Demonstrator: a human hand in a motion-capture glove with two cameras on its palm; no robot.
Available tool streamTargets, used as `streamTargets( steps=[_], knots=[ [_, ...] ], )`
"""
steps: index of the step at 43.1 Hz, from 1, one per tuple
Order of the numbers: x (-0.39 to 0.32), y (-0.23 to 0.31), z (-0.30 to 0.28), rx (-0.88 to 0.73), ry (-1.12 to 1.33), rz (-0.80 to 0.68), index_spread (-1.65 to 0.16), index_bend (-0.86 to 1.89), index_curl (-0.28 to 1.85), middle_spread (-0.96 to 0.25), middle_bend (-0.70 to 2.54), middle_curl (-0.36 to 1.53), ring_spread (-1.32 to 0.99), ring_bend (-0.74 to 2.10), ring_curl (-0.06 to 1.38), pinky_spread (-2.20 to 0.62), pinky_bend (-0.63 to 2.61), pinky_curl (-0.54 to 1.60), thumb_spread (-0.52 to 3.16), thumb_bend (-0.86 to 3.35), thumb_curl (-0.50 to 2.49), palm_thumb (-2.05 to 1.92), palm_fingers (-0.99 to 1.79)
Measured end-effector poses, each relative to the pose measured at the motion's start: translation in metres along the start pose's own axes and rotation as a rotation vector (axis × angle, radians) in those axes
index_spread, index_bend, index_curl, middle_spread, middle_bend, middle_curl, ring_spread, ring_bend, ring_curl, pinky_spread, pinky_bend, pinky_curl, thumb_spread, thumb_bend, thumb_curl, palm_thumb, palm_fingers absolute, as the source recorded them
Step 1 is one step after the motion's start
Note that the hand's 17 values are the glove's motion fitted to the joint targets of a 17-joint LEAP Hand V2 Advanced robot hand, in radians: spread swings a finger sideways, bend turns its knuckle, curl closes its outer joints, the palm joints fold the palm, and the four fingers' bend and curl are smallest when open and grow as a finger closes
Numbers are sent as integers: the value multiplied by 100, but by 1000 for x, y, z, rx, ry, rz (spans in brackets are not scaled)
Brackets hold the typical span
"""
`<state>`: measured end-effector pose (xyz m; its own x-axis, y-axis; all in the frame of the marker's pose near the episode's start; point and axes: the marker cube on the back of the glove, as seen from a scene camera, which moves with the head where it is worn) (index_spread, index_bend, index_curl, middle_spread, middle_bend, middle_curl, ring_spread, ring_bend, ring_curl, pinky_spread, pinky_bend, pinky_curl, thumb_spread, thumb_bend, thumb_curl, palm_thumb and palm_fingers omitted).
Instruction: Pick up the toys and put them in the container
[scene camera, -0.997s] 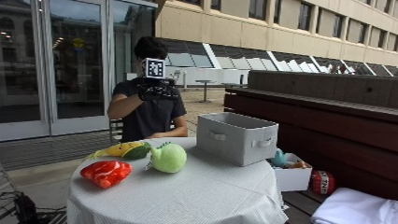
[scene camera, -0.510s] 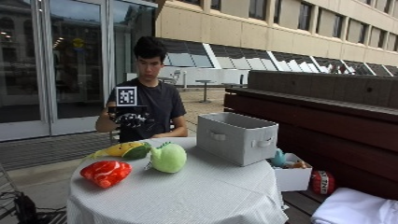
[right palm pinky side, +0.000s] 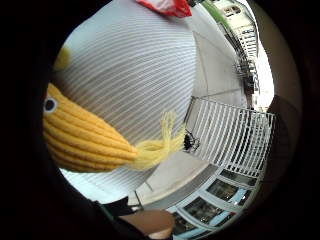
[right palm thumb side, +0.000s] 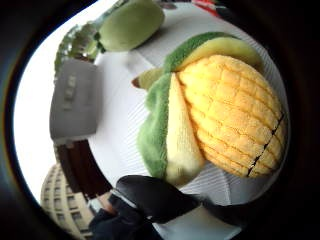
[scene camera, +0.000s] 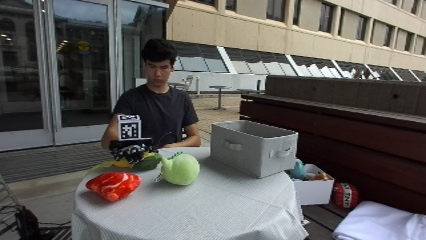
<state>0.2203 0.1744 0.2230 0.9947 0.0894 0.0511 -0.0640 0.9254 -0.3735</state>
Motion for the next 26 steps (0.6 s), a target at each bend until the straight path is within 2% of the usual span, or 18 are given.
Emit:
streamTargets(
  steps=[5,9,11,13,14,17,21,22,24,26],
  knots=[
    [1,1,11,-25,5,-2,-24,18,41,-15,37,41,-35,25,25,-2,32,32,87,-4,17,-3,18],
    [0,1,14,-59,8,18,-23,10,38,-15,31,41,-35,31,28,-3,50,37,95,3,20,10,20],
    [-1,0,16,-42,10,21,-23,5,35,-15,24,39,-36,40,30,-8,65,40,99,10,23,22,30],
    [-1,-3,16,-1,8,29,-22,5,33,-15,24,39,-37,44,31,-11,72,41,101,11,24,26,33],
    [0,-7,16,37,3,39,-22,3,32,-16,22,39,-39,54,34,-17,83,44,105,16,26,34,50],
    [2,-21,15,163,-30,68,-23,9,28,-18,20,38,-42,67,36,-29,91,42,110,22,28,44,79],
    [3,-35,13,297,-79,43,-23,18,31,-21,20,39,-44,72,39,-36,91,43,115,27,31,53,89],
    [3,-31,12,255,-87,39,-23,28,35,-22,23,41,-44,69,39,-37,87,43,115,29,33,58,96],
    [2,-13,9,85,-101,41,-23,30,36,-22,24,41,-45,67,39,-39,85,43,115,30,35,61,98],
    [0,-2,4,-13,-111,43,-23,34,39,-23,25,42,-45,65,39,-40,83,42,114,31,36,64,99]
  ],
)
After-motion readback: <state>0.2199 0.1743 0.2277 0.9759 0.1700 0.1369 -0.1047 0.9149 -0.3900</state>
